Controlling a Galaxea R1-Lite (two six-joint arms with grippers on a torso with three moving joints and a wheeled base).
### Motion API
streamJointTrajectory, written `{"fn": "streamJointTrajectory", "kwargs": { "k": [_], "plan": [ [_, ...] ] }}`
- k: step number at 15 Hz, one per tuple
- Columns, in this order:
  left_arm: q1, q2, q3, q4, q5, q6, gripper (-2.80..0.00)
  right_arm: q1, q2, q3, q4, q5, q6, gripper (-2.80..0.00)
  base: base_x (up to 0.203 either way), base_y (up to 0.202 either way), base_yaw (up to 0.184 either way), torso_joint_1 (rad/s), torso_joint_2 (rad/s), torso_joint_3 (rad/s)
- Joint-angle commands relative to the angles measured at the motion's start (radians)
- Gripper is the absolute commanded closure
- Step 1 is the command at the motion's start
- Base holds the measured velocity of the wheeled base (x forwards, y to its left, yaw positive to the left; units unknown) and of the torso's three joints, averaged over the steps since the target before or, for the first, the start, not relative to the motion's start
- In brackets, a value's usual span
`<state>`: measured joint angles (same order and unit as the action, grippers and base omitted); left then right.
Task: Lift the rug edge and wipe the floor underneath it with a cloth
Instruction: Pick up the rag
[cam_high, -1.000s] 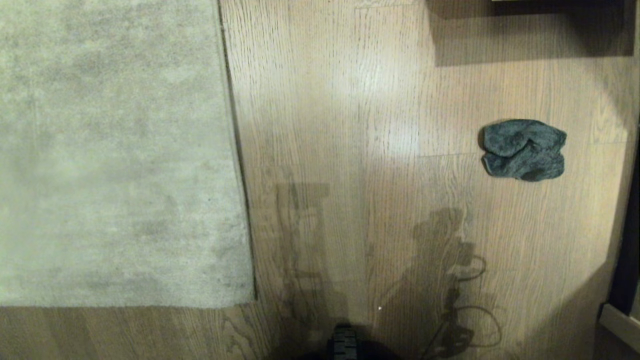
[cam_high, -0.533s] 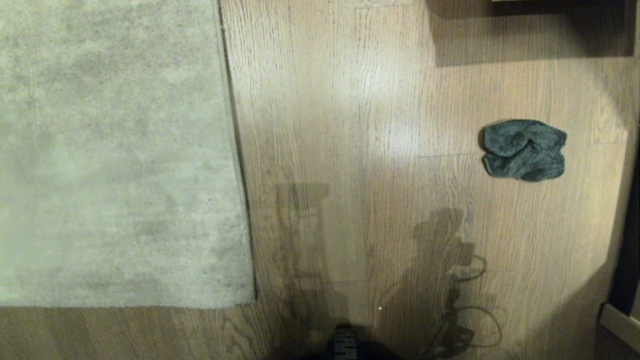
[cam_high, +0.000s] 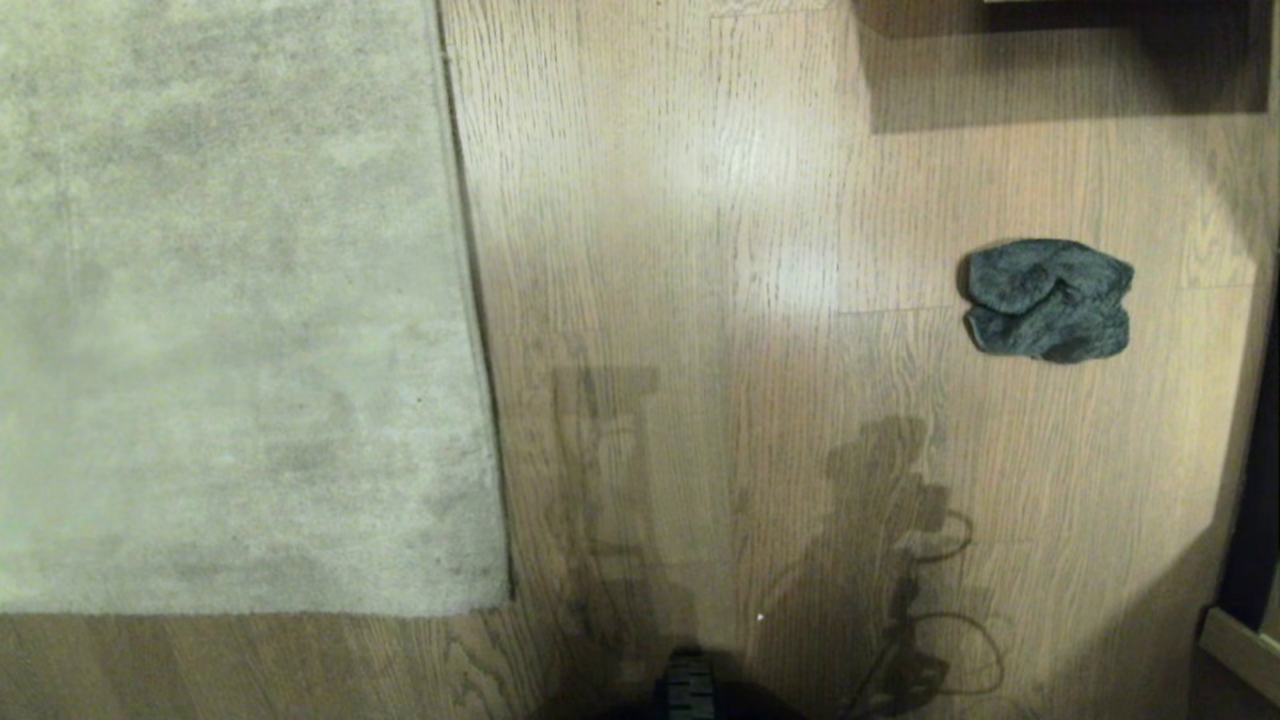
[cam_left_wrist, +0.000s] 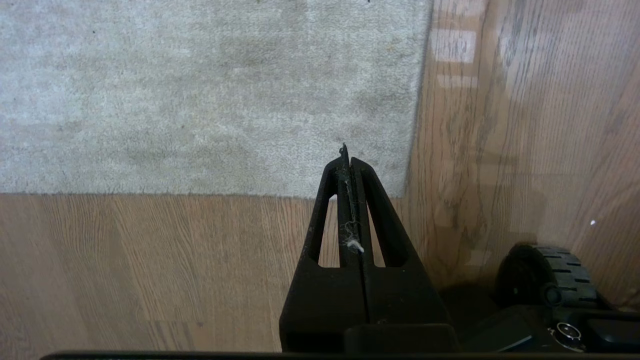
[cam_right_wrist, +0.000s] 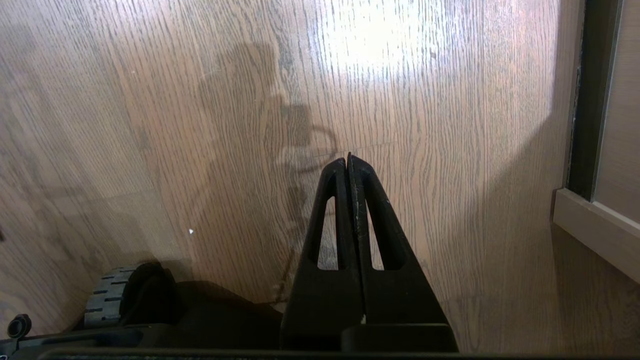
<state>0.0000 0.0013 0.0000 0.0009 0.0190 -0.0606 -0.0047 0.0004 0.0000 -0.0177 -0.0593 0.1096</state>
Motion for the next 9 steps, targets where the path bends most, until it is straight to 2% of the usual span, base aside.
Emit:
{"fn": "streamJointTrajectory", "kwargs": {
  "k": [1,7,9],
  "plan": [
    [0.0,0.0,0.0,0.001,0.001,-0.001,0.0,0.0,0.0,0.0,-0.001,-0.001,0.001,0.0,0.0,0.0,0.0,0.0,0.0,0.0],
    [0.0,0.0,0.0,0.001,0.001,-0.001,0.0,0.005,0.011,0.0,0.01,-0.001,-0.004,0.0,0.0,0.0,0.0,0.0,0.0,0.0],
    [0.0,0.0,0.0,0.0,0.001,-0.001,0.0,0.005,0.029,0.0,0.01,0.01,-0.039,0.0,0.0,0.0,0.0,0.0,0.0,0.0]
  ]
}}
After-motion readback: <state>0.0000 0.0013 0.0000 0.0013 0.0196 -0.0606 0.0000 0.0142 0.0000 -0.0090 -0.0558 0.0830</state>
